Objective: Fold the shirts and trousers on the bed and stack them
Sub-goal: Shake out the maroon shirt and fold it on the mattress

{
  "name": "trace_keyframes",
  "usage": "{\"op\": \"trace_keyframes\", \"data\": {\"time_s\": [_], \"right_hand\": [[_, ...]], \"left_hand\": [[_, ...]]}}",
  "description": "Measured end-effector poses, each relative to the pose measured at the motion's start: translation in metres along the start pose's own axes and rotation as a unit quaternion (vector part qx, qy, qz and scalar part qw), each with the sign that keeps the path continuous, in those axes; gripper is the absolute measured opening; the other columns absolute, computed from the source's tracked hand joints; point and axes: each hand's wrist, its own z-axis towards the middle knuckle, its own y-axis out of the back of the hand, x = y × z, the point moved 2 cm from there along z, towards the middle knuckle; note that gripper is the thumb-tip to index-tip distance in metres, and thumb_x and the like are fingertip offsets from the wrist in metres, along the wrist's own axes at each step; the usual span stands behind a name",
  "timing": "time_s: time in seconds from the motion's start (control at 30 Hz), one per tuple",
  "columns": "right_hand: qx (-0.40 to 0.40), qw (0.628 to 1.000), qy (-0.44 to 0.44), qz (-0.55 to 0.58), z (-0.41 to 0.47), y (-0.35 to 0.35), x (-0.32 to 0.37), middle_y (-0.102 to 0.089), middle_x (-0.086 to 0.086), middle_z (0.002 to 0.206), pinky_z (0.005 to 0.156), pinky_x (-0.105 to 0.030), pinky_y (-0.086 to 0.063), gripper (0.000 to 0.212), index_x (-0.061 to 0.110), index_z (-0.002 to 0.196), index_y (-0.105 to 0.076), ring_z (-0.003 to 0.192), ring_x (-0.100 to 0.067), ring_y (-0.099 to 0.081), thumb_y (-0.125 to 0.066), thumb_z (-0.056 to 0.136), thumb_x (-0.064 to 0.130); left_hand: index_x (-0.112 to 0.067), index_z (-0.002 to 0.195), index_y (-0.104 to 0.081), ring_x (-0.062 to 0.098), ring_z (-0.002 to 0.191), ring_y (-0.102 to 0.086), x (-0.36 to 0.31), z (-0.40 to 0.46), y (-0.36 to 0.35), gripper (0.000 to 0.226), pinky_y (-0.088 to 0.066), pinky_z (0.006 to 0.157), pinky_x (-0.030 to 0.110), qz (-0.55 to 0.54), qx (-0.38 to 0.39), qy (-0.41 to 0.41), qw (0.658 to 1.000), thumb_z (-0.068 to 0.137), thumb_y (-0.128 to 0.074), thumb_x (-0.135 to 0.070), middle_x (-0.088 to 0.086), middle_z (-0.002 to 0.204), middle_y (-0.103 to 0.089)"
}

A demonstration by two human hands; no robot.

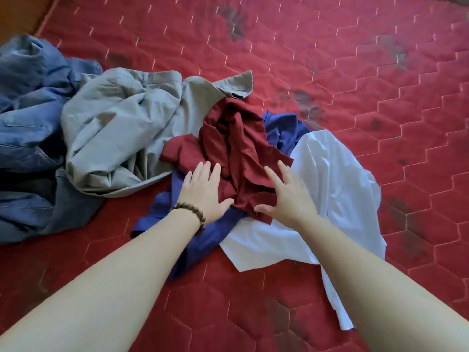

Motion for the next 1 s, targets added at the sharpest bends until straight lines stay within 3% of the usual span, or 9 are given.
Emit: {"op": "trace_keyframes", "data": {"time_s": [0.13,0.2,0.27,0.33,0.4,0.53,0.67,0.87,1.0], "right_hand": [[0.008,1.0,0.021,-0.013,0.032,-0.037,-0.003,0.012,-0.005,0.161,0.12,-0.048,-0.008,0.126,0.038,0.15,0.015,0.149,-0.025,0.003,-0.076,0.066,0.062],[0.003,0.999,0.021,-0.031,0.039,-0.052,-0.005,-0.005,-0.006,0.161,0.119,-0.046,-0.012,0.123,0.034,0.151,0.012,0.147,-0.025,-0.009,-0.076,0.068,0.057],[-0.025,0.998,0.015,-0.062,0.041,-0.063,-0.004,-0.033,-0.004,0.149,0.112,-0.041,-0.024,0.101,0.029,0.153,-0.006,0.136,-0.026,-0.031,-0.071,0.077,0.047],[-0.075,0.993,0.017,-0.093,0.041,-0.065,0.001,-0.05,-0.002,0.126,0.097,-0.037,-0.033,0.062,0.026,0.145,-0.034,0.117,-0.026,-0.045,-0.059,0.089,0.034],[-0.104,0.992,0.015,-0.072,0.037,-0.06,0.006,-0.056,-0.002,0.107,0.084,-0.038,-0.04,0.034,0.022,0.129,-0.052,0.102,-0.027,-0.051,-0.047,0.095,0.023],[-0.136,0.99,0.014,0.044,0.016,-0.029,0.013,-0.057,-0.007,0.095,0.071,-0.04,-0.045,0.022,0.014,0.112,-0.06,0.087,-0.03,-0.054,-0.049,0.096,0.024],[-0.183,0.976,0.03,0.112,-0.026,0.028,0.026,-0.056,-0.006,0.081,0.06,-0.035,-0.032,0.017,0.008,0.092,-0.059,0.075,-0.03,-0.051,-0.056,0.094,0.024],[-0.214,0.963,0.05,0.155,-0.12,0.147,0.065,-0.063,-0.011,0.08,0.071,-0.043,-0.044,0.02,0.001,0.089,-0.062,0.079,-0.031,-0.055,-0.057,0.095,0.02],[-0.259,0.951,0.074,0.153,-0.198,0.232,0.094,-0.064,-0.012,0.085,0.072,-0.039,-0.041,0.015,0.002,0.092,-0.063,0.081,-0.031,-0.055,-0.059,0.093,0.016]], "left_hand": [[-0.008,0.152,0.003,0.025,0.148,0.004,-0.003,0.028,-0.04,0.108,-0.003,0.12,0.041,0.023,0.025,-0.012,0.999,0.082,-0.054,-0.067,0.012,0.161,0.001],[-0.005,0.151,-0.004,0.025,0.146,-0.014,-0.005,0.038,-0.054,0.104,-0.01,0.119,0.039,0.015,0.039,-0.001,0.999,0.083,-0.058,-0.061,0.013,0.157,-0.018],[-0.006,0.145,-0.027,0.026,0.131,-0.041,-0.008,0.042,-0.059,0.072,-0.025,0.11,0.035,0.034,0.016,-0.008,0.999,0.09,-0.059,-0.041,0.01,0.138,-0.046],[-0.011,0.115,-0.054,0.029,0.109,-0.054,-0.012,0.043,-0.054,0.025,-0.035,0.091,0.035,0.052,-0.031,-0.023,0.998,0.09,-0.052,-0.016,0.008,0.113,-0.06],[-0.014,0.087,-0.053,0.031,0.096,-0.056,-0.012,0.038,-0.043,0.008,-0.034,0.079,0.035,0.031,-0.055,-0.023,0.998,0.087,-0.049,-0.007,0.009,0.097,-0.062],[-0.014,0.079,-0.049,0.036,0.086,-0.055,-0.01,0.019,-0.016,0.012,-0.032,0.076,0.037,-0.044,-0.11,-0.042,0.992,0.089,-0.049,-0.008,0.011,0.087,-0.061],[-0.003,0.081,-0.055,0.039,0.079,-0.055,-0.012,-0.026,0.036,0.03,-0.039,0.073,0.045,-0.155,-0.156,-0.049,0.974,0.095,-0.055,-0.03,0.015,0.082,-0.062],[-0.003,0.086,-0.059,0.04,0.087,-0.06,-0.033,-0.119,0.163,0.038,-0.041,0.069,0.042,-0.211,-0.2,-0.073,0.954,0.094,-0.055,-0.04,0.018,0.084,-0.066],[-0.01,0.07,-0.05,0.033,0.07,-0.057,-0.049,-0.19,0.258,0.037,-0.038,0.063,0.037,-0.248,-0.209,-0.112,0.94,0.09,-0.062,-0.038,0.006,0.064,-0.056]]}}
